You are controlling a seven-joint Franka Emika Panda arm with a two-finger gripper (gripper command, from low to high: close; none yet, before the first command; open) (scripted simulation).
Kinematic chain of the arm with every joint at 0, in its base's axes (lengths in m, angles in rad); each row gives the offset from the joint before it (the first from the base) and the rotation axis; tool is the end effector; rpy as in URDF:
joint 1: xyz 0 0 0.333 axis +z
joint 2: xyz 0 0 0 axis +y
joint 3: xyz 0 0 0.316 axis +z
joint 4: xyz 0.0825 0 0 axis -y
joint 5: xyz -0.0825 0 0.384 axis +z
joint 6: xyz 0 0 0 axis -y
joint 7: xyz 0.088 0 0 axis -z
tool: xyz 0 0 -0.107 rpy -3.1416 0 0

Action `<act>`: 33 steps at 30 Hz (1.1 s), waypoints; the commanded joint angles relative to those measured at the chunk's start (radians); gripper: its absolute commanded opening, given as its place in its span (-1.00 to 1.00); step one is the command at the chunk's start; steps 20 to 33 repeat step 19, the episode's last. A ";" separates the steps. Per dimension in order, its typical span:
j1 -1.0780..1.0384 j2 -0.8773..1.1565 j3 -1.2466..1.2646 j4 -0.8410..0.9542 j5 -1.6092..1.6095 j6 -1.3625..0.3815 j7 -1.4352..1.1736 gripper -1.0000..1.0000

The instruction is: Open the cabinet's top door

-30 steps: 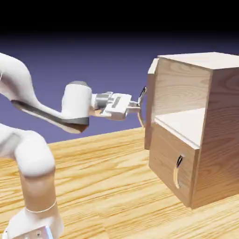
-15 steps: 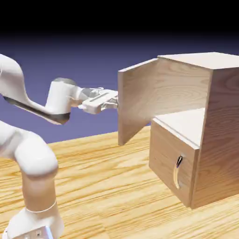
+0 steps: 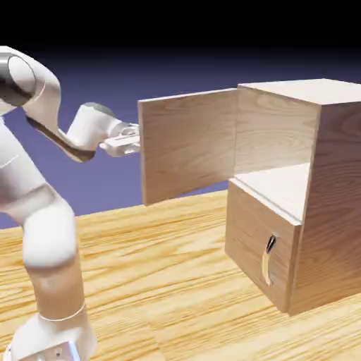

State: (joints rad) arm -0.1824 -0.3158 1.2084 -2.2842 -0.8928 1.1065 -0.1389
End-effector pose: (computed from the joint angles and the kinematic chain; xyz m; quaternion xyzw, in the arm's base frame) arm 0.2698 0.2876 0.4478 0.6139 0.3510 -0.1861 0.6822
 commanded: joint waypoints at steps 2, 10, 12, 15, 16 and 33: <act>-0.061 0.051 0.072 0.043 0.002 -0.056 0.026 -1.00; -0.343 0.061 0.349 0.133 0.042 -0.115 0.036 -1.00; -0.416 0.025 0.408 0.156 0.066 -0.111 0.019 -1.00; -0.524 -0.043 0.491 0.202 0.110 -0.104 -0.015 -1.00; -0.561 -0.070 0.516 0.222 0.128 -0.104 -0.029 -1.00; -0.653 -0.143 0.576 0.283 0.175 -0.113 -0.066 -1.00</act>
